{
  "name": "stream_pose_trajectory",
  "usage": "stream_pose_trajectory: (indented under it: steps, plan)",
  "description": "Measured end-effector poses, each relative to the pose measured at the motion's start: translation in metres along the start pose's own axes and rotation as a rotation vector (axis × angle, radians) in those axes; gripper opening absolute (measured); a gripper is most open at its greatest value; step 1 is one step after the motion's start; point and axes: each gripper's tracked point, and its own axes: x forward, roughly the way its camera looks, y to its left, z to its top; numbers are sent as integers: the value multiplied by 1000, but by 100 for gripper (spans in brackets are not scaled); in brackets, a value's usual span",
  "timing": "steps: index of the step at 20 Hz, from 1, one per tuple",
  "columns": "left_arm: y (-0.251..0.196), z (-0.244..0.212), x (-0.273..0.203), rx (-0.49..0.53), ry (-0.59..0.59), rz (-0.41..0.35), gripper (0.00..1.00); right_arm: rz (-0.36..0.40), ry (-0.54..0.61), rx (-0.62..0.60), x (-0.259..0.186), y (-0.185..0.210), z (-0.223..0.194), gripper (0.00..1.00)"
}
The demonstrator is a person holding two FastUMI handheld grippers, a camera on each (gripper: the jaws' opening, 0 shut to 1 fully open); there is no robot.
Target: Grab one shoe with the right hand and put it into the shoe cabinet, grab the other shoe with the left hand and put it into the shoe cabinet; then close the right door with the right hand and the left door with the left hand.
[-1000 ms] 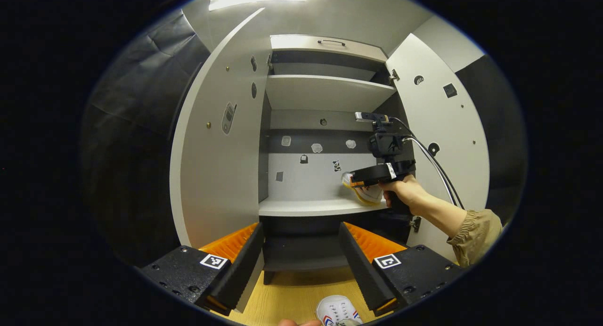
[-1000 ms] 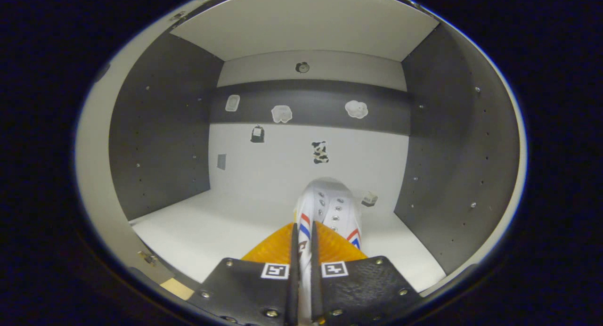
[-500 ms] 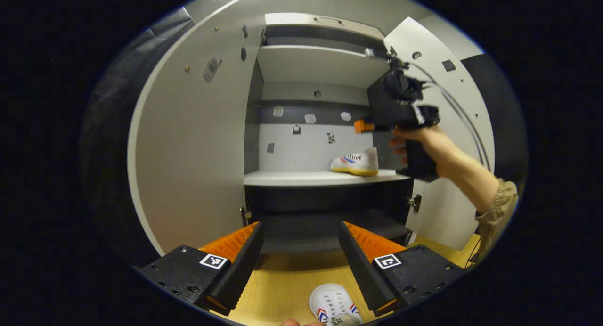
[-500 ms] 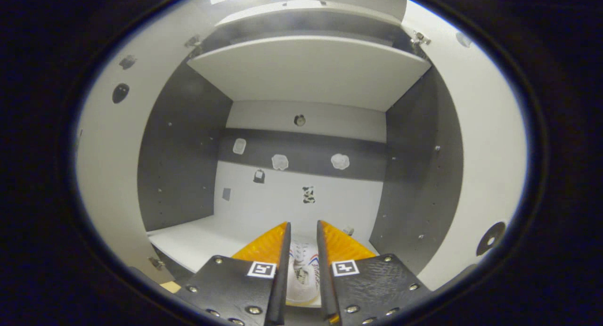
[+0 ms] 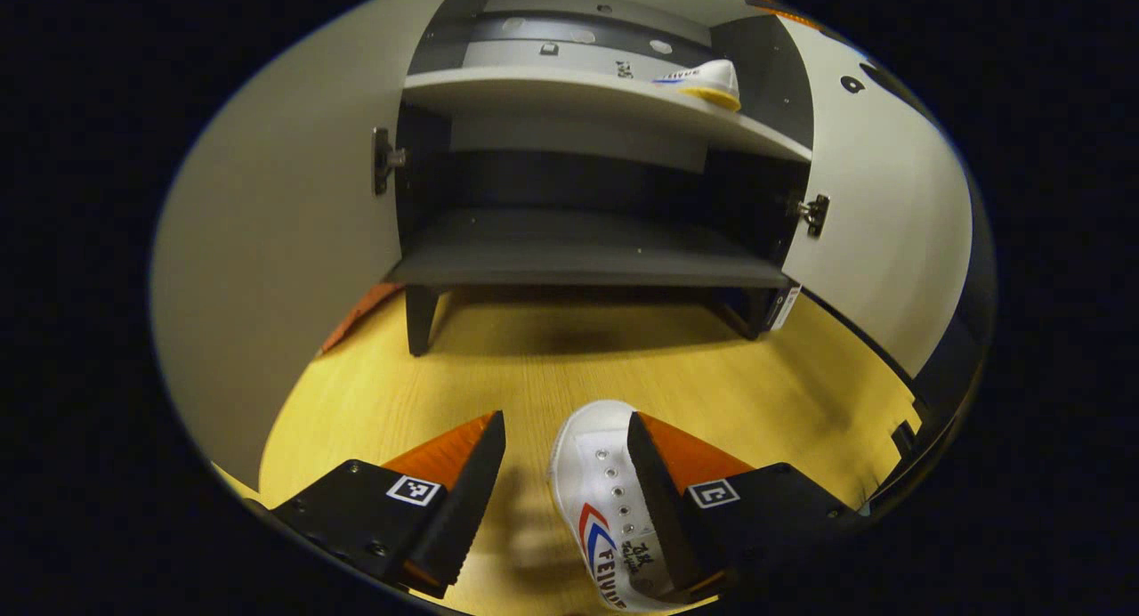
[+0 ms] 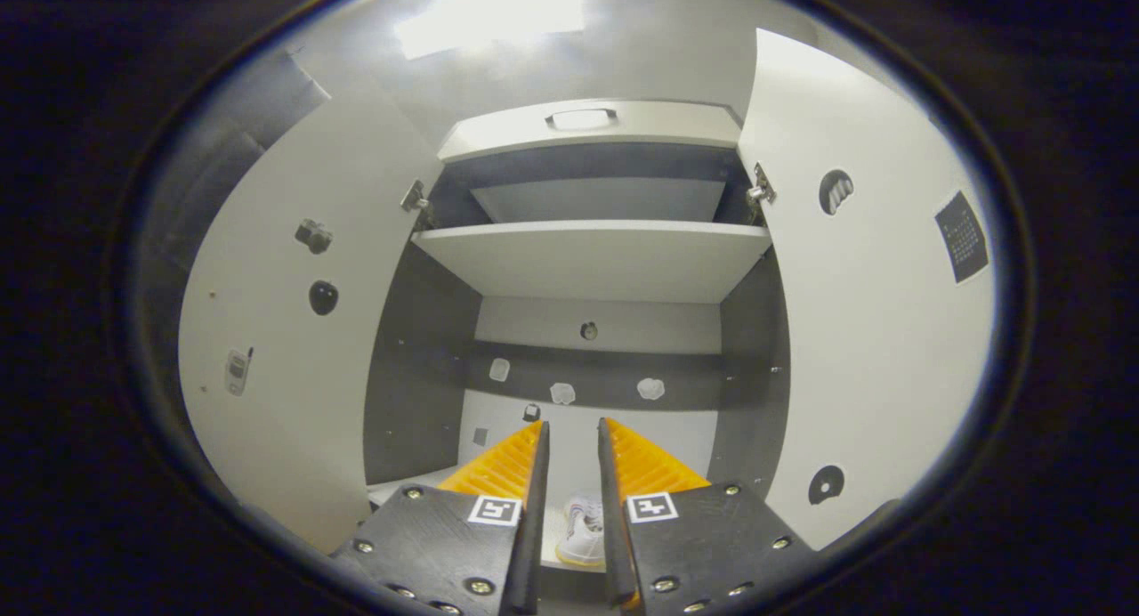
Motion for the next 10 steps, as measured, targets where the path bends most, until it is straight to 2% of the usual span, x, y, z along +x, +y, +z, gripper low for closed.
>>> stream_pose_trajectory:
  steps: [4, 5, 6, 9, 10]
  plan:
    - [3, -27, 10, 9, 79, 3, 83, 19, -19, 28, -19, 2, -10, 29]
    - [2, -26, 11, 6, 70, -1, 87, 25, -14, 34, -23, 2, -16, 29]
    - [3, -26, 11, 9, 74, 1, 81, 36, 0, 41, -25, 4, -25, 29]
    - [-1, -31, 14, 33, 90, 3, 76, 72, 6, 67, -33, 9, -43, 31]
    - [-2, -30, 15, 42, 83, 7, 74, 75, -3, 71, -37, 8, -48, 29]
